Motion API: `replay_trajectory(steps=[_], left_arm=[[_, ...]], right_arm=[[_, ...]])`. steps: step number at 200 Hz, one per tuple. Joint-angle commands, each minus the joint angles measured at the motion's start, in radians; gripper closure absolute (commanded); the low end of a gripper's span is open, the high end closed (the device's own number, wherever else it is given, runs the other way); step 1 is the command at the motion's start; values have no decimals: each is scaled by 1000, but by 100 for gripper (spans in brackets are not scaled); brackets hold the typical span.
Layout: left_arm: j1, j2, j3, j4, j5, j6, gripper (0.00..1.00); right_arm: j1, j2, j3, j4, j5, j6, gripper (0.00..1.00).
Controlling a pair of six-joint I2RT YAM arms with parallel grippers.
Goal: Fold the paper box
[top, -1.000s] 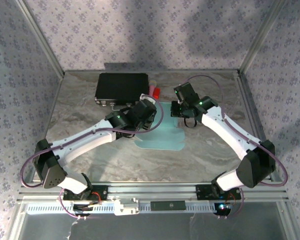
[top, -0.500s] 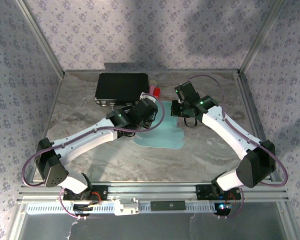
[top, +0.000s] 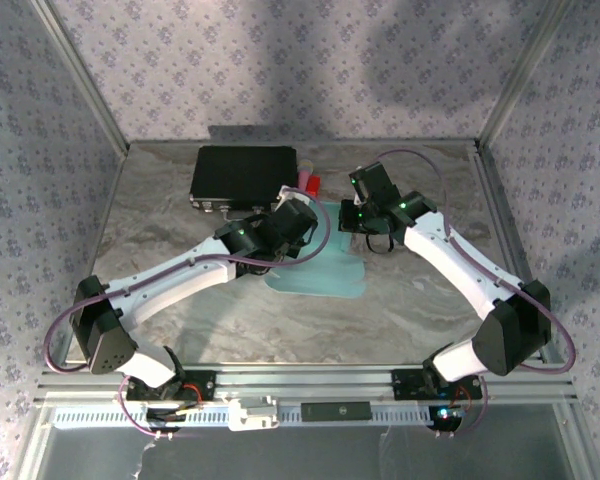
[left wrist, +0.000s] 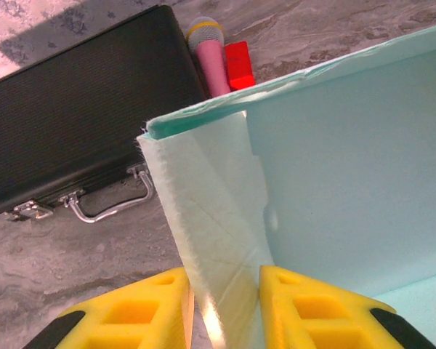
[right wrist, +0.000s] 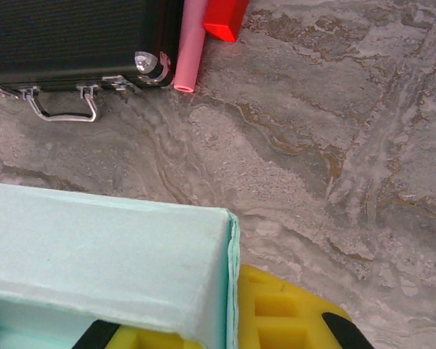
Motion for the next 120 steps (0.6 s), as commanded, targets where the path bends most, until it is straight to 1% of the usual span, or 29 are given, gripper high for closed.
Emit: replay_trajectory(steps=[1, 55, 120], left_arm=[[-8, -26, 29, -31, -17, -19, 70], [-17, -54, 22, -41, -73, -39, 69], [-18, -48, 35, -51, -72, -55, 66]], right_arm=[[3, -9, 29, 39, -54, 12, 100], [-10, 1, 19, 39, -59, 10, 100], [-19, 26, 29, 8, -48, 20, 100]])
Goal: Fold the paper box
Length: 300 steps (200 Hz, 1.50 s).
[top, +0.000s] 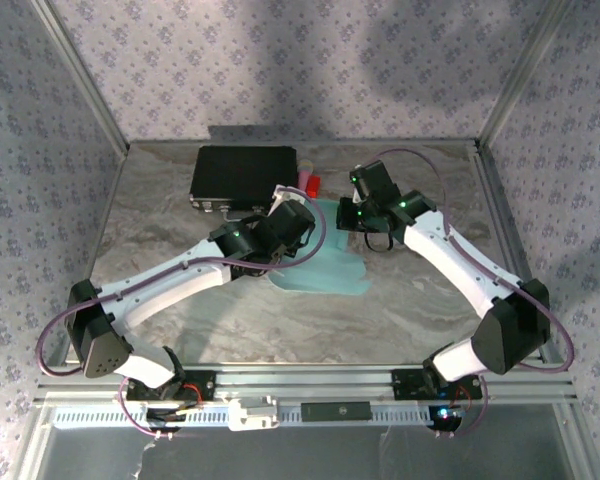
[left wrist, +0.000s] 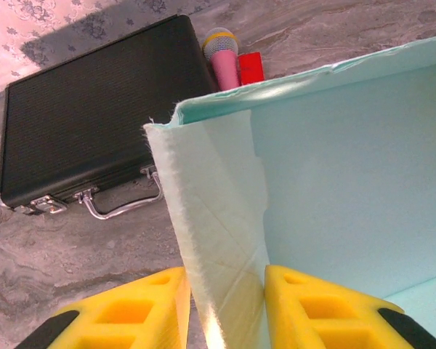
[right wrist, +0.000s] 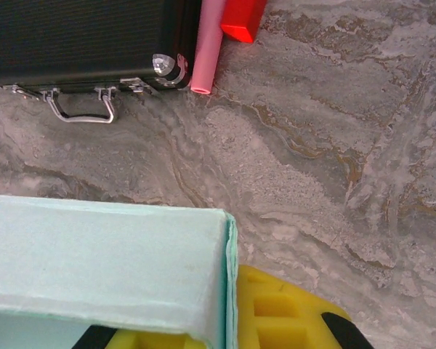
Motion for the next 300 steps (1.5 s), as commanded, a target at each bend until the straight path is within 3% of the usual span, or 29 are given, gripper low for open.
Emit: replay_trajectory(steps=[1, 90, 160, 196, 237, 269, 288, 300], left_arm=[[-5, -16, 35, -37, -34, -19, 66], [10, -7, 76, -112, -10, -60, 61], [80, 46, 119, -142, 162, -82, 59], [85, 70, 134, -142, 179, -75, 61], [100, 86, 146, -137, 193, -63, 69], [102, 107, 144, -134, 187, -58, 84], [103, 126, 145, -141, 144, -65, 100], [103, 136, 144, -144, 108, -75, 100]], right_arm=[[-5, 14, 29, -19, -5, 17, 100], [-14, 30, 51, -60, 23, 26, 100], [-20, 31, 60, -53, -25, 29, 100], [-22, 38, 69, -54, -38, 30, 100], [-13, 44, 75, -60, -40, 24, 100], [2, 32, 72, -62, -7, 37, 100], [32, 28, 86, -82, 47, 57, 100], [62, 30, 101, -99, 85, 67, 100]])
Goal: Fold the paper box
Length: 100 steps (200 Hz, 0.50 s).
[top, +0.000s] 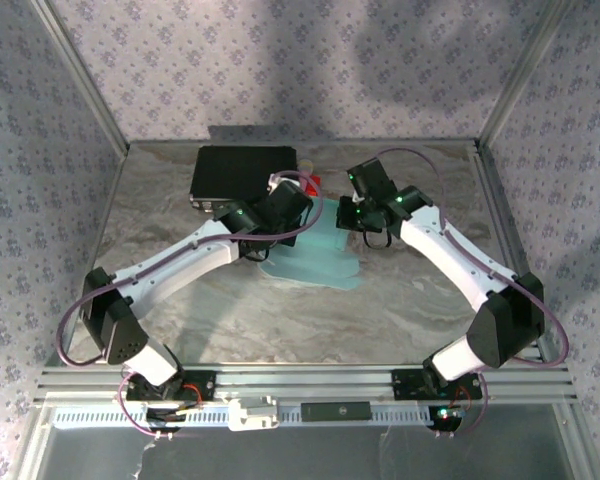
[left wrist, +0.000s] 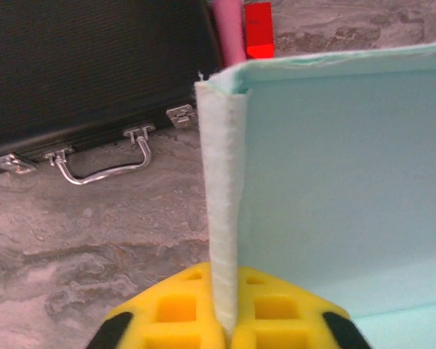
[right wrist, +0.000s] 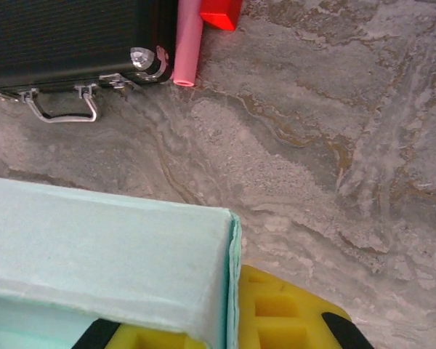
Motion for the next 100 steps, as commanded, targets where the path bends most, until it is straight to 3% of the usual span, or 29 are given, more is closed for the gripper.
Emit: replay_trajectory(steps=[1, 36, 82, 100], left_arm=[[-6, 24, 28, -24, -49, 1, 100], [-24, 45, 16, -17, -201, -23, 100], [-50, 19, -17, 46, -213, -17, 100], [-52, -25, -37, 84, -177, 0, 80]], right_arm=[[54, -5, 57, -38, 62, 21, 100], [121, -19, 44, -38, 153, 111, 100], [162, -22, 18, -8, 194, 149, 100], [165, -23, 7, -5, 216, 151, 100]])
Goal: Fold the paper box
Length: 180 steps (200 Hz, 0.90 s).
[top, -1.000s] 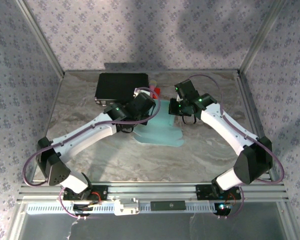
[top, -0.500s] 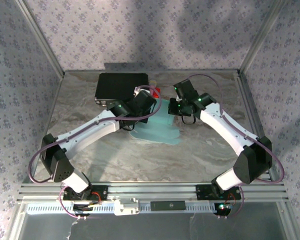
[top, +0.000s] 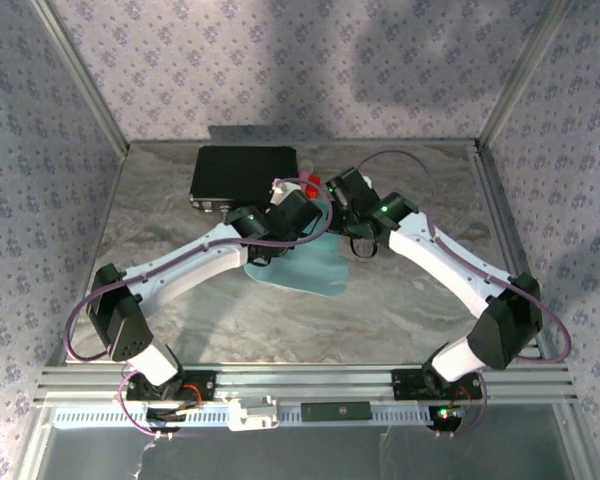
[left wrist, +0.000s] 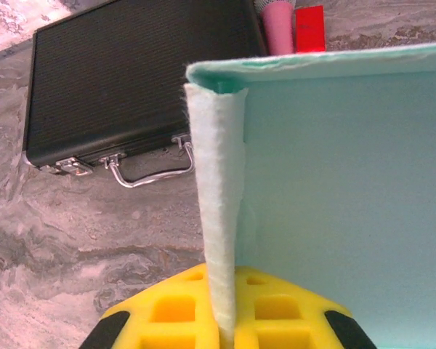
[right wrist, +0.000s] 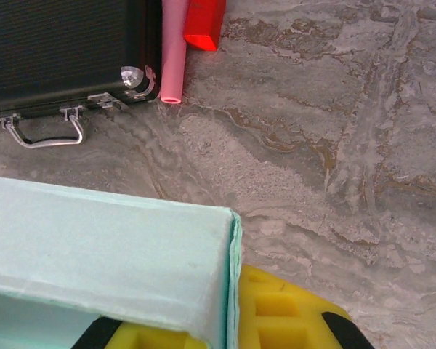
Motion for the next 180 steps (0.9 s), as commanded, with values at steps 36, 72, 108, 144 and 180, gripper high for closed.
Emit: replay_trajectory(steps=[36, 72, 108, 144, 180], left_arm=[[5, -99, -17, 121, 31, 65, 67], [16, -63, 11, 103, 53, 78, 67], [24, -68, 5, 104, 31, 72, 68], [30, -48, 13, 104, 38, 87, 82], [33, -10, 30, 112, 25, 101, 91]], right_arm=[[28, -25, -33, 34, -10, 15, 100], [29, -21, -23, 34, -16, 13, 100], [27, -26, -17, 26, -20, 11, 100], [27, -26, -13, 27, -30, 12, 100], [27, -26, -11, 30, -46, 17, 100]])
